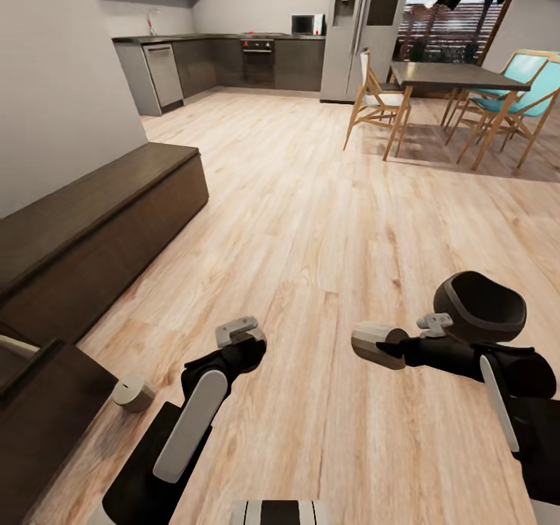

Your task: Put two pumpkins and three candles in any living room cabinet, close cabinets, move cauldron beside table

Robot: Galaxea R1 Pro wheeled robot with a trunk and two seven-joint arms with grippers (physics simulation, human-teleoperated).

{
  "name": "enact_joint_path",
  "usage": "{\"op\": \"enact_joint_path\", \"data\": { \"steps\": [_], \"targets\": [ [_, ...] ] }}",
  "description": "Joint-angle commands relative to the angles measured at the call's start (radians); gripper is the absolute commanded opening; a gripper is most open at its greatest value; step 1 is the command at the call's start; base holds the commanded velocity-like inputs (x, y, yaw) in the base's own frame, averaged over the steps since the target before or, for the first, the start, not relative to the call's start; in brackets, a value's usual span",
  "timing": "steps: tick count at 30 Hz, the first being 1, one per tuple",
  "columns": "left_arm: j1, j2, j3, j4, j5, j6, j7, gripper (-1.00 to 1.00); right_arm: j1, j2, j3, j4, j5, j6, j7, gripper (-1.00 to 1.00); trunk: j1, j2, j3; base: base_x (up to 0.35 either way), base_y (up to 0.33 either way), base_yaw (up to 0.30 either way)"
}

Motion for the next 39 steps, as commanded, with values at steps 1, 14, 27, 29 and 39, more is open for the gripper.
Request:
{"op": "enact_joint_path", "data": {
  "steps": [1, 14, 27, 29, 39],
  "targets": [
    [0.0, 0.0, 0.0, 0.001, -0.001, 0.001, -0.001, -1.0, 0.0, 0.0, 0.0, 0.0, -0.003, 0.001, -0.002, -1.0, 0.0, 0.0, 0.004, 0.0, 0.0, 0.287],
    [0.001, 0.003, 0.0, 0.008, -0.001, 0.0, -0.004, -1.0, 0.003, 0.001, 0.002, 0.0, -0.003, 0.001, -0.006, -1.0, -0.006, 0.003, 0.054, 0.0, 0.0, 0.288],
    [0.002, 0.003, -0.001, 0.022, -0.001, -0.018, -0.004, -1.0, 0.005, 0.001, 0.004, 0.0, -0.003, 0.001, -0.006, -1.0, -0.012, 0.006, 0.105, 0.0, 0.0, 0.288],
    [0.002, 0.003, -0.001, 0.023, -0.001, -0.02, -0.004, -1.0, 0.005, 0.001, 0.004, 0.0, -0.003, 0.001, -0.006, -1.0, -0.013, 0.007, 0.112, 0.0, 0.0, 0.288],
    [0.001, 0.006, -0.001, 0.024, -0.001, -0.022, -0.004, -1.0, 0.006, 0.001, 0.005, 0.0, -0.003, 0.001, -0.006, -1.0, -0.017, 0.009, 0.151, 0.0, 0.0, 0.288]
  ]
}}
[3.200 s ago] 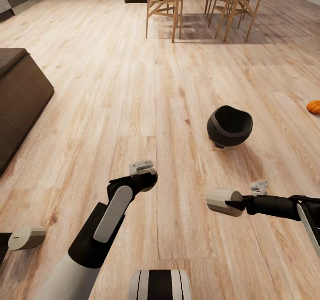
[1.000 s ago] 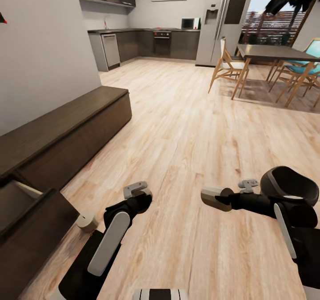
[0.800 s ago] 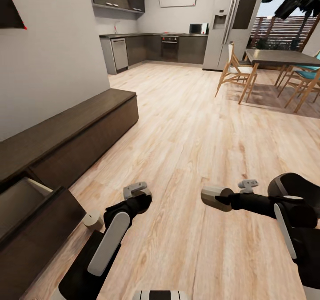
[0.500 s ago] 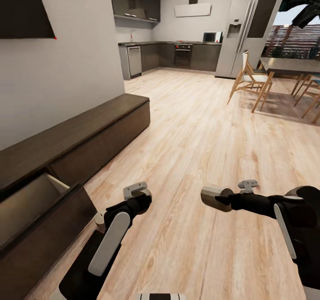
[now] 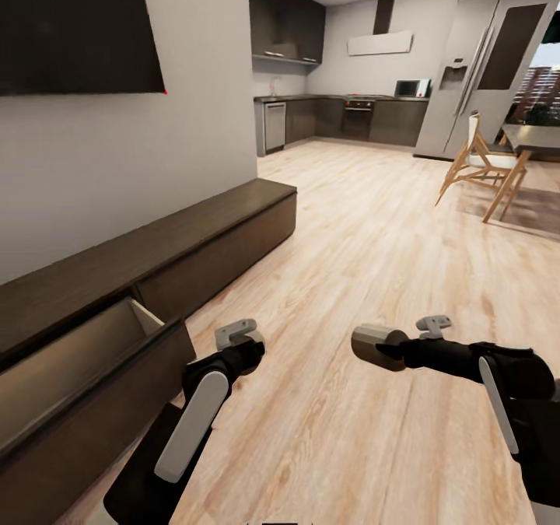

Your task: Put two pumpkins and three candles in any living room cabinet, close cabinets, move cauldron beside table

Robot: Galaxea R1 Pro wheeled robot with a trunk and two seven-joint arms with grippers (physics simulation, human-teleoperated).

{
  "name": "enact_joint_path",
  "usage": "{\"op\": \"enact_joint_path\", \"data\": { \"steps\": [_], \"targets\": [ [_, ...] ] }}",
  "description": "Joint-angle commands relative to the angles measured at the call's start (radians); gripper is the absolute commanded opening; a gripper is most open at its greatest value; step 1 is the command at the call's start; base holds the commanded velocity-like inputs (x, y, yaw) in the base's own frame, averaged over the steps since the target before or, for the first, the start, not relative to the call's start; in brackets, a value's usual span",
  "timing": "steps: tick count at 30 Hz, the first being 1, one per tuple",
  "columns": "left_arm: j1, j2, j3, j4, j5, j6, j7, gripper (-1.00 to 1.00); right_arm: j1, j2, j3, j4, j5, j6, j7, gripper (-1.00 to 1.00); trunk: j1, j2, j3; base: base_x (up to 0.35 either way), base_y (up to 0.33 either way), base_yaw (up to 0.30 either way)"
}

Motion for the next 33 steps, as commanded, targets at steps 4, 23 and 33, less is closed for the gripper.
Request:
{"op": "enact_joint_path", "data": {
  "steps": [4, 23, 33],
  "targets": [
    [0.0, 0.0, 0.0, 0.001, -0.001, 0.0, 0.0, -1.0, 0.0, 0.0, 0.0, 0.0, -0.005, 0.001, 0.001, -1.0, -0.002, 0.001, 0.016, 0.0, 0.0, 0.288],
    [0.004, -0.002, -0.008, -0.026, 0.005, 0.002, -0.007, -1.0, 0.003, 0.0, 0.0, 0.0, -0.005, 0.001, 0.001, -1.0, -0.01, 0.005, 0.089, 0.0, 0.0, 0.288],
    [0.003, 0.01, 0.004, -0.034, 0.007, 0.027, -0.338, -1.0, 0.002, -0.002, -0.007, 0.0, -0.005, 0.001, 0.002, -1.0, -0.015, 0.008, 0.128, 0.0, 0.0, 0.288]
  ]
}}
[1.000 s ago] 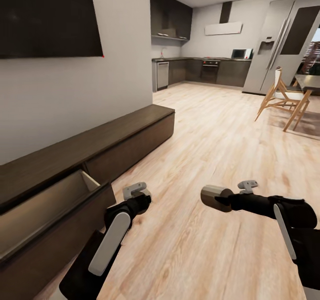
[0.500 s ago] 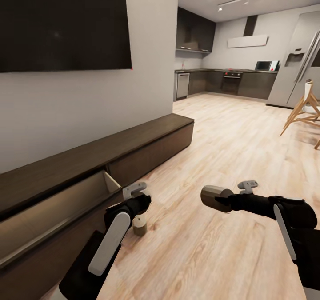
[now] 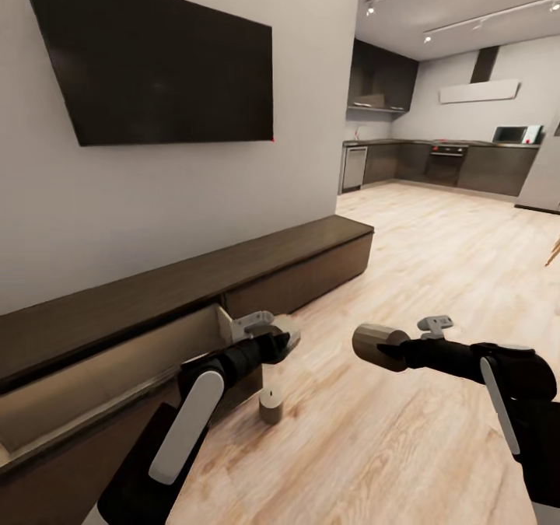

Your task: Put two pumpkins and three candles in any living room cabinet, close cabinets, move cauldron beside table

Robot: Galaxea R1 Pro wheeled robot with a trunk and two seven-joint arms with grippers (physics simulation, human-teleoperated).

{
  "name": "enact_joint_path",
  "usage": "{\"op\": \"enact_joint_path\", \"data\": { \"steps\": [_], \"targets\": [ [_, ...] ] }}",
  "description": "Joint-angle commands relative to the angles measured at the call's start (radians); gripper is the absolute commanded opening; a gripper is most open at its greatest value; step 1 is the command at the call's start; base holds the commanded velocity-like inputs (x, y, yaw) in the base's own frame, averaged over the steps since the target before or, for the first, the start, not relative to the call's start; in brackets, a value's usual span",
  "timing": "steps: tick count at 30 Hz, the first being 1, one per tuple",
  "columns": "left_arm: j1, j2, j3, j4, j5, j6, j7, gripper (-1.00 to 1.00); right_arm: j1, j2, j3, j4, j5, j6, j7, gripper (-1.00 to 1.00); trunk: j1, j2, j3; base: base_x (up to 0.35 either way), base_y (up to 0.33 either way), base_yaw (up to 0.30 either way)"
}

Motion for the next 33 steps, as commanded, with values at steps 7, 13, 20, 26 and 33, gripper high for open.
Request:
{"op": "enact_joint_path", "data": {
  "steps": [7, 13, 20, 26, 33],
  "targets": [
    [0.002, 0.023, 0.093, 0.001, 0.003, 0.004, -0.026, -1.0, -0.003, -0.004, -0.001, 0.0, -0.005, 0.002, 0.001, -1.0, -0.003, 0.002, 0.027, 0.0, 0.0, 0.288],
    [-0.003, 0.043, 0.148, 0.0, -0.006, 0.035, 0.071, -1.0, -0.005, -0.001, 0.0, 0.0, -0.009, 0.002, 0.002, -1.0, -0.006, 0.003, 0.05, 0.0, 0.0, 0.287],
    [0.013, 0.034, 0.123, 0.0, -0.005, 0.03, 0.173, -1.0, -0.006, 0.001, 0.002, 0.0, -0.011, 0.002, 0.002, -1.0, -0.019, 0.025, 0.074, 0.0, 0.0, 0.287],
    [0.032, 0.035, 0.106, 0.002, -0.006, 0.029, 0.19, -1.0, -0.005, 0.001, 0.004, 0.0, -0.012, 0.002, 0.002, -1.0, -0.042, 0.067, 0.091, 0.0, 0.0, 0.283],
    [0.042, 0.035, 0.103, 0.014, -0.008, 0.026, 0.192, -1.0, -0.005, 0.001, 0.007, 0.0, -0.013, 0.002, 0.002, -1.0, -0.069, 0.116, 0.109, 0.0, 0.0, 0.259]
  ]
}}
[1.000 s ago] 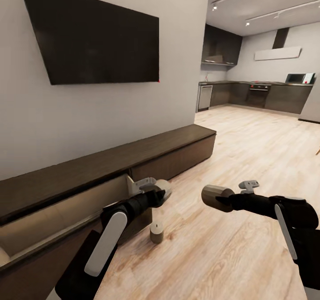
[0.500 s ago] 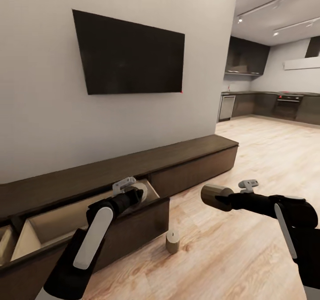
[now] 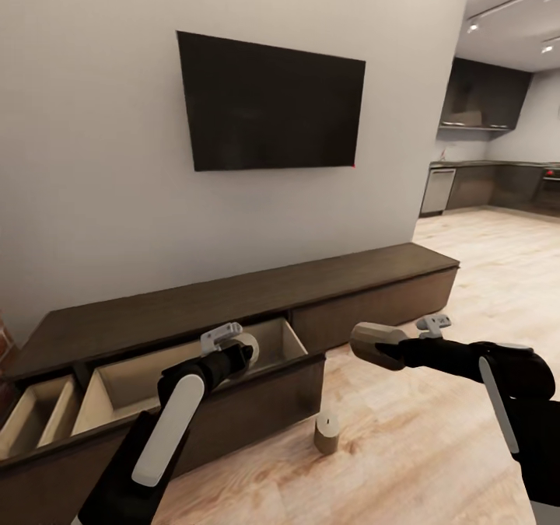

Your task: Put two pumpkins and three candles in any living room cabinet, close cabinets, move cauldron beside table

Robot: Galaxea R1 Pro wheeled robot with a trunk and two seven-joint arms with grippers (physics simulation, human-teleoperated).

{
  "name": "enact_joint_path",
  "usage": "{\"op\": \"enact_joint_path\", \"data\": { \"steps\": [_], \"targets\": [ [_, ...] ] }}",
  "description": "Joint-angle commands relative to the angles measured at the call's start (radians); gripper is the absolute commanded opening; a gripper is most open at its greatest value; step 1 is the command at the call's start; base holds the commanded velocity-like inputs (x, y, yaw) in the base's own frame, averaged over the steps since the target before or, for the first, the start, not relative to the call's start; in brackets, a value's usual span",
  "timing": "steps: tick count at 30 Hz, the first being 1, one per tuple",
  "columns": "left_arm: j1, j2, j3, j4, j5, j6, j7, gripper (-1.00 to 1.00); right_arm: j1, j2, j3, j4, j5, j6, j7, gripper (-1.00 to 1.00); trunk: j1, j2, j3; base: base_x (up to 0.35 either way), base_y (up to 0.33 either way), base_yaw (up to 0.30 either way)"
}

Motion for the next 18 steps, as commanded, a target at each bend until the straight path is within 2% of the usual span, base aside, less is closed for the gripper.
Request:
{"op": "enact_joint_path", "data": {
  "steps": [1, 14, 18],
  "targets": [
    [0.002, 0.0, 0.0, 0.001, -0.001, 0.0, 0.0, -1.0, 0.001, 0.0, 0.0, 0.0, -0.004, 0.001, 0.001, -1.0, -0.004, 0.007, 0.003, 0.0, 0.0, 0.146],
    [0.009, 0.005, -0.005, 0.005, -0.001, -0.001, -0.004, -1.0, 0.008, 0.003, 0.003, 0.0, -0.007, 0.001, 0.001, -1.0, -0.054, 0.098, 0.043, 0.0, 0.0, 0.031],
    [0.009, 0.007, -0.004, 0.018, -0.001, 0.0, -0.008, -1.0, 0.007, 0.034, 0.042, 0.001, -0.002, 0.001, -0.003, -1.0, -0.069, 0.126, 0.055, 0.0, 0.0, 0.001]
  ]
}}
